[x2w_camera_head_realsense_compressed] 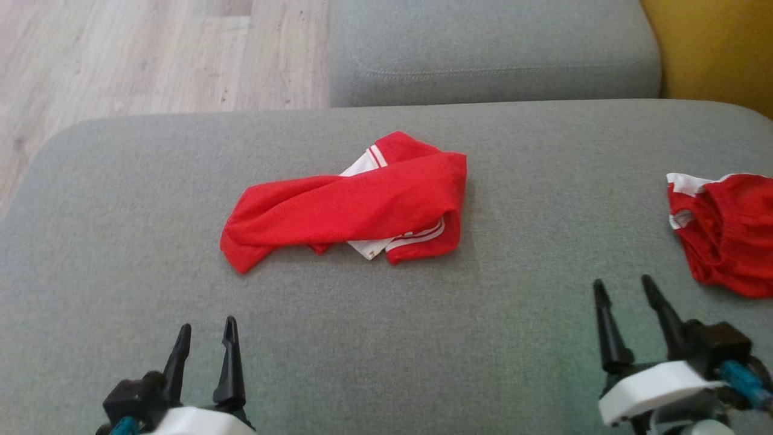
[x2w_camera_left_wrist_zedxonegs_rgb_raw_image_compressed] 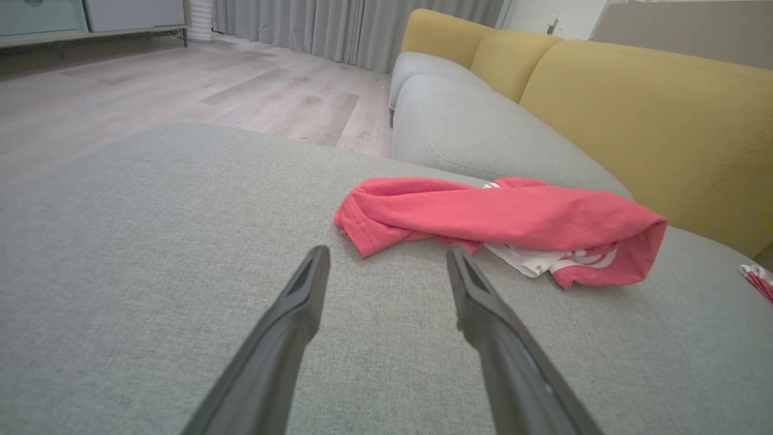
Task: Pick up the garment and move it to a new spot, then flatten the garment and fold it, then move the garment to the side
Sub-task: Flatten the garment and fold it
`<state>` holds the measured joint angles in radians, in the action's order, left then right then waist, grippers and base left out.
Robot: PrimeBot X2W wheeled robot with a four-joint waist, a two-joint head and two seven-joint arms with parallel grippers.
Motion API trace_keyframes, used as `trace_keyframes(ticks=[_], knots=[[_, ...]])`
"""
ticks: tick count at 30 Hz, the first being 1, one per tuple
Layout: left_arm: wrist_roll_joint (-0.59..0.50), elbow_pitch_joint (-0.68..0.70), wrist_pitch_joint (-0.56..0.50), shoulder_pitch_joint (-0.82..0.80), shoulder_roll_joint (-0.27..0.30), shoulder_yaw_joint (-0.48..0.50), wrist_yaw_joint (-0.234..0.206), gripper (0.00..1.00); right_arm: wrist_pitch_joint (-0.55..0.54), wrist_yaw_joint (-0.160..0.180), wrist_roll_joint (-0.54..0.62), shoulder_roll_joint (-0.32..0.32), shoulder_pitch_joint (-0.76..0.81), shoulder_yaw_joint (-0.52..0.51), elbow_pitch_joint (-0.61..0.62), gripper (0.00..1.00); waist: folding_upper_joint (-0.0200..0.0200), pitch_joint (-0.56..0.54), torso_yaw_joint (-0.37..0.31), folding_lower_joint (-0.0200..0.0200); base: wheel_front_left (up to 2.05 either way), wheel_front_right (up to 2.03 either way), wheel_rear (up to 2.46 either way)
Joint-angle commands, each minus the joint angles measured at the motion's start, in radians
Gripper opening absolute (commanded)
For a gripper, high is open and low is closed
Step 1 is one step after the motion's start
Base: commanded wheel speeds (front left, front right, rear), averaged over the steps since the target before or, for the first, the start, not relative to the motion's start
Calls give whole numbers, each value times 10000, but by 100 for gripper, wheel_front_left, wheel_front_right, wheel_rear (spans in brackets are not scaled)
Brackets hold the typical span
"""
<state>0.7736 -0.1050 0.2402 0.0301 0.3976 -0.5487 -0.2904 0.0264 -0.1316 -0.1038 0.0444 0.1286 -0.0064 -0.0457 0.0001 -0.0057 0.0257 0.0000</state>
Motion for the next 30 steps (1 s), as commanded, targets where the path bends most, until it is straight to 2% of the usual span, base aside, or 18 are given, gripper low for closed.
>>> trace_keyframes(ticks=[1,6,10,17,21,22,23,24,27,30], knots=[[-86,339,127,-513,97,366,-33,100,100,9,72,58,-669,322,291,100,-1,81,75,0,0,0,0],[-258,638,120,-828,88,312,-37,100,-157,9,157,58,-1570,1133,-315,100,-1,569,555,0,0,0,0],[-425,879,88,-1168,-12,180,-27,100,-380,9,172,58,-2676,1678,-1573,100,-1,1038,1171,0,0,0,0],[-590,934,67,-1587,-304,-65,46,100,-466,9,542,58,-4429,1315,-4462,100,-1,1646,2494,0,0,0,0],[-593,805,90,-1605,-399,-86,85,100,-296,9,691,58,-5055,942,-5754,100,-1,1802,2937,0,0,0,0],[-594,777,98,-1596,-413,-77,94,100,-249,9,710,58,-5169,867,-6002,60,-1,1817,2982,0,0,0,0],[-600,756,107,-1582,-427,-65,98,100,-202,9,754,58,-5271,795,-6227,24,-1,1823,3005,0,0,0,0],[-608,744,114,-1566,-444,-57,96,100,-131,9,770,58,-5347,727,-6398,0,-1,1820,3013,0,0,0,0],[-602,700,137,-1501,-479,29,74,100,250,9,1094,58,-5470,337,-6518,0,-1,1768,2890,0,0,0,0],[-581,637,157,-1427,-532,101,111,100,635,9,1202,58,-5405,74,-6114,0,-1,1630,2585,0,0,0,0]])
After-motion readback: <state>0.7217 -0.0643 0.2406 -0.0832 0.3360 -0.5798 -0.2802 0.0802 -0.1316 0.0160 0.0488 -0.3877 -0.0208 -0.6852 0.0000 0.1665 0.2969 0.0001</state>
